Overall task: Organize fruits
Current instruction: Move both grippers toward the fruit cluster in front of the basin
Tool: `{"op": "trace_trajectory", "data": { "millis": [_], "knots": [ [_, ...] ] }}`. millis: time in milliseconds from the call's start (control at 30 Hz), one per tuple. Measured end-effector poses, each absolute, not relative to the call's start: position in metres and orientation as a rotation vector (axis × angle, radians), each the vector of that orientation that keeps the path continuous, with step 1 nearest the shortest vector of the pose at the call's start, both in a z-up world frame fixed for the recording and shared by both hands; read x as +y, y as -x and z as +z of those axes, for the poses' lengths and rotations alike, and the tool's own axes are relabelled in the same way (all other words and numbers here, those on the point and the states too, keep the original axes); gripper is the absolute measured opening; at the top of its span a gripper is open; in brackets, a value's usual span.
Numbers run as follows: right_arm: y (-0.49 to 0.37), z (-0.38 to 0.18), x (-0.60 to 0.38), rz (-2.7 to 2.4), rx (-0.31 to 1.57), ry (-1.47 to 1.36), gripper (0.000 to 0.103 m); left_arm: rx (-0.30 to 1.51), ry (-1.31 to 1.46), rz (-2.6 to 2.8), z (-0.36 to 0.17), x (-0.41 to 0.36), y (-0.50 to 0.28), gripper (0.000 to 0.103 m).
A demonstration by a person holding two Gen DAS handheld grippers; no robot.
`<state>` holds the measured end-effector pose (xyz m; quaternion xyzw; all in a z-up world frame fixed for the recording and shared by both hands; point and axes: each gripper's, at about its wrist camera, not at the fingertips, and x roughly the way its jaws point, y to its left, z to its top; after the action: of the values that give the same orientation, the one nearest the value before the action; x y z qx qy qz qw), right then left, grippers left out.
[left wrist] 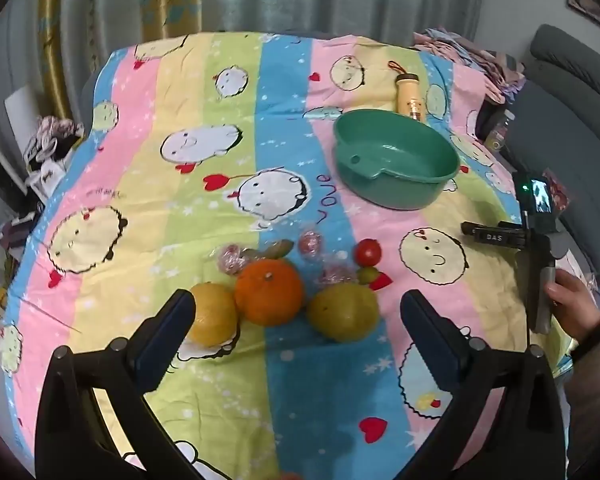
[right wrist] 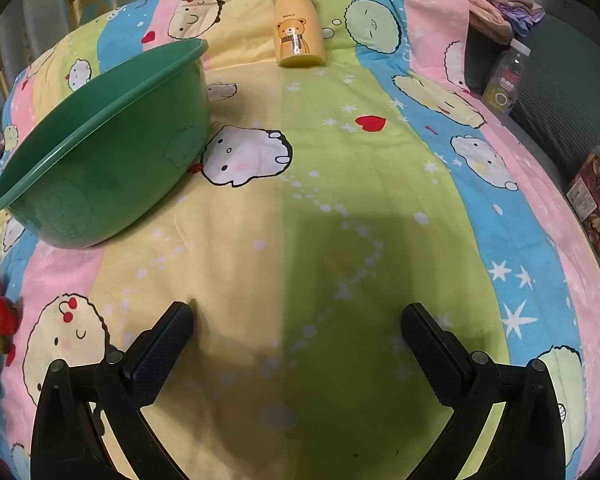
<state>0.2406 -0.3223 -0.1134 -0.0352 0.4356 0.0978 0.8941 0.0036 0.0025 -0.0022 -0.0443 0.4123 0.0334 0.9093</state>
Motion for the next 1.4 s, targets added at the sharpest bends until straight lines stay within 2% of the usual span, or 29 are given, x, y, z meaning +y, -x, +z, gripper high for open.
{"op": "trace_trajectory", "data": {
  "millis": [133,333,467,633,800,1400],
  "knots": [
    [-0.241,-0.114,-0.322,0.198,0.904,0.082,0.103,0.781,-0.004,0.085,0.015,-0.034,0.005,0.103],
    [-0.237,-0.108,-0.322,0.180,0.926,0.058,0.103,0.779,0.065,0.057,0.021,-0.034,0.007,0.103],
    [-0.188,-0.075,-0.311,0.276,0.835,-0.025,0.103,0.752,0.064,0.074,0.027,-0.030,0.012,0.103],
    [-0.102,-0.011,-0.260,0.437,0.696,0.104,0.103,0.716,0.080,0.123,0.038,-0.022,0.020,0.103],
    [-0.051,0.021,-0.214,0.609,0.627,0.140,0.103,0.707,0.109,0.165,0.044,-0.011,0.030,0.103],
    [-0.012,0.022,-0.170,0.675,0.643,0.244,0.103,0.685,0.138,0.161,0.050,0.001,0.063,0.103]
  ]
}}
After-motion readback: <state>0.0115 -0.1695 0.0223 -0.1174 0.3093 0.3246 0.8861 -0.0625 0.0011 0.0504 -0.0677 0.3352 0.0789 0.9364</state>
